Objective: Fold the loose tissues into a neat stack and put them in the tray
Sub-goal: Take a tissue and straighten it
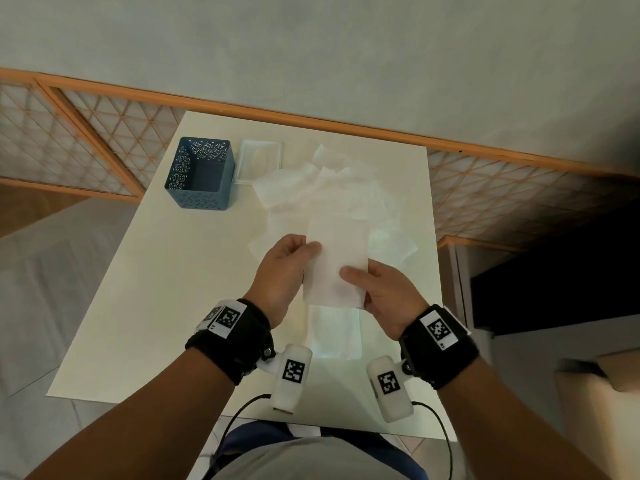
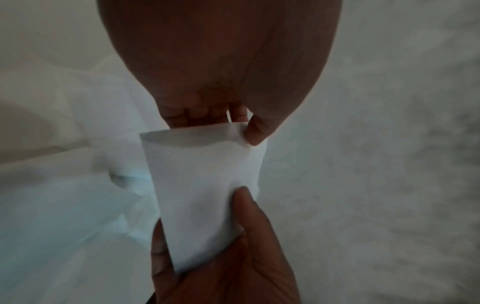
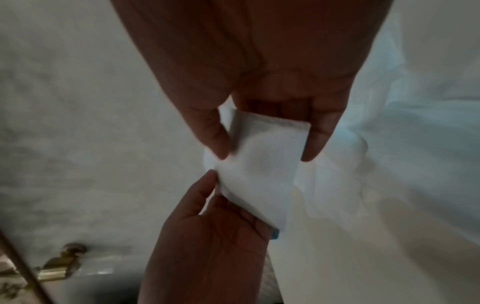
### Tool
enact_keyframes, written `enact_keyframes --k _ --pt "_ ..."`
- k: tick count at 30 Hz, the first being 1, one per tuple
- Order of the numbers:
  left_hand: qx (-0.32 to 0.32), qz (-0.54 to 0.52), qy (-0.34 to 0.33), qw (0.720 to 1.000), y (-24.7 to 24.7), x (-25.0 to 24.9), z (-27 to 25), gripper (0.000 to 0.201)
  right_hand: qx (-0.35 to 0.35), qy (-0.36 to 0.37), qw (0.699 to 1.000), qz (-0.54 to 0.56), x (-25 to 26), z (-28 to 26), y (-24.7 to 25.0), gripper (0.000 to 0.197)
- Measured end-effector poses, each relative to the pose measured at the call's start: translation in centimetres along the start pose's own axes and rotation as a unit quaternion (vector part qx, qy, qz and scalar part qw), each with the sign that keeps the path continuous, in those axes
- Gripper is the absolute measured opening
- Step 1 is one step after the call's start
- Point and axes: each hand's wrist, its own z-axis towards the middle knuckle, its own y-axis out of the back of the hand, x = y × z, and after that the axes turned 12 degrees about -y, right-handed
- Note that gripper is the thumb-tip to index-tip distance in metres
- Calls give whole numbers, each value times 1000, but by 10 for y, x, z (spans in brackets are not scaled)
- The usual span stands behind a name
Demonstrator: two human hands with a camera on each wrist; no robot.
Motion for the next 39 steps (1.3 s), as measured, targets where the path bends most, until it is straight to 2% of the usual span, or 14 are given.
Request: enact_keyframes --k 4,6,9,11,13,16,19,22,30,39 --pt "-8 50 19 999 18 28 -4 18 -85 -25 994 -58 -21 11 -7 16" --pt "-16 95 40 995 30 45 -4 22 -114 -29 985 -125 -32 16 -8 8" --pt "-9 155 73 985 46 73 -3 24 -144 -35 963 -225 -51 21 -6 31" --pt "4 178 88 980 49 90 -3 22 -159 -36 949 -271 -63 25 -1 34" --pt "12 201 93 975 48 104 -3 20 -176 -48 941 -284 -73 29 5 28" --pt "19 226 84 970 40 118 -1 18 -201 -57 940 -271 -85 34 14 10" --pt "27 252 64 965 32 126 3 18 -232 -64 930 -279 -96 41 23 12" --pt "27 283 48 958 27 134 8 16 -241 -71 920 -300 -109 47 29 19" --pt "6 340 58 939 24 148 15 20 -253 -97 901 -339 -126 61 37 33" --pt "20 394 81 915 23 153 21 21 -241 -135 878 -392 -128 70 40 37"
